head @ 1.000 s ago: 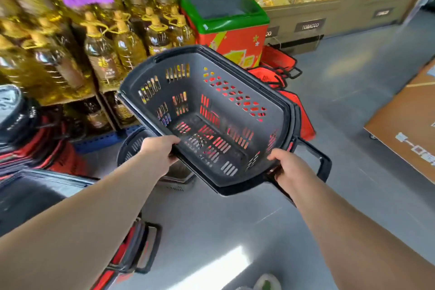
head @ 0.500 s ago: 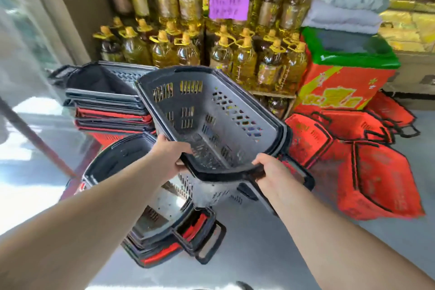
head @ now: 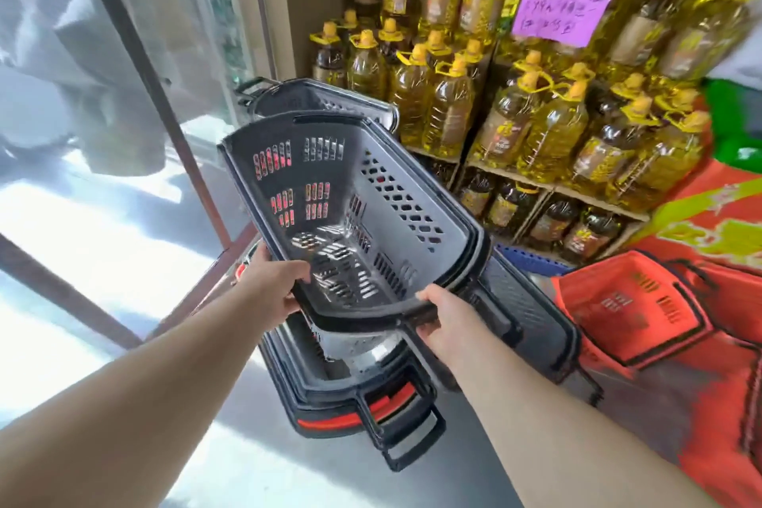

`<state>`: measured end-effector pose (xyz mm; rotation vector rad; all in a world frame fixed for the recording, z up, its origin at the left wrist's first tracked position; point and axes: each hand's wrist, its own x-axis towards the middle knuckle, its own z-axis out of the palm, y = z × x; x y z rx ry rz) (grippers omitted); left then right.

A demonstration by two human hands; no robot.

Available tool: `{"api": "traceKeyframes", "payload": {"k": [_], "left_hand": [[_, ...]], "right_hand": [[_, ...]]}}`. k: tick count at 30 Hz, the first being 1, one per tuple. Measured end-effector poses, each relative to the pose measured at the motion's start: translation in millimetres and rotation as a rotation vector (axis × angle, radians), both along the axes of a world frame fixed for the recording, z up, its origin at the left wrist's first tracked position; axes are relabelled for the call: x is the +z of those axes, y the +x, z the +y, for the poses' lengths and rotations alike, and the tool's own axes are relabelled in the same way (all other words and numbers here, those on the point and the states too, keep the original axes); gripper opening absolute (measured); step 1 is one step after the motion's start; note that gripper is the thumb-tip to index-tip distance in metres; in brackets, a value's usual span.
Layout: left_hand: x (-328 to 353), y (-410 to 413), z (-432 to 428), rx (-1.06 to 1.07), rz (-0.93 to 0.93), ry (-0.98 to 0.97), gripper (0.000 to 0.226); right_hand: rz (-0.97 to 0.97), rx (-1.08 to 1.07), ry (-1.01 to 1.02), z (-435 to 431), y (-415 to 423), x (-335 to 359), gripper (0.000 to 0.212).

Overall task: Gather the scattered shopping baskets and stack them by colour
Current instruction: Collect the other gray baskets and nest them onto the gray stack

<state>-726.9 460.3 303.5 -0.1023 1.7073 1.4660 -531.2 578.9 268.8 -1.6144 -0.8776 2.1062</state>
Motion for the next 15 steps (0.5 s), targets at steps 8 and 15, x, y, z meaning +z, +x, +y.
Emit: {"api": "traceKeyframes", "payload": {"k": [8, 15], "left_hand": [[-57.0, -15.1, -26.1, -0.03, -0.101, -0.045, 0.066], [-70.3, -28.4, -8.1, -0.14, 0.083, -0.307, 0.067]], "right_hand": [[0.007, -0.009, -0.123, -23.3, -10.6, -45.4, 0.004], [0.103, -0.035, -0.227, -19.2, -16.6, -61.4, 0.015]]}}
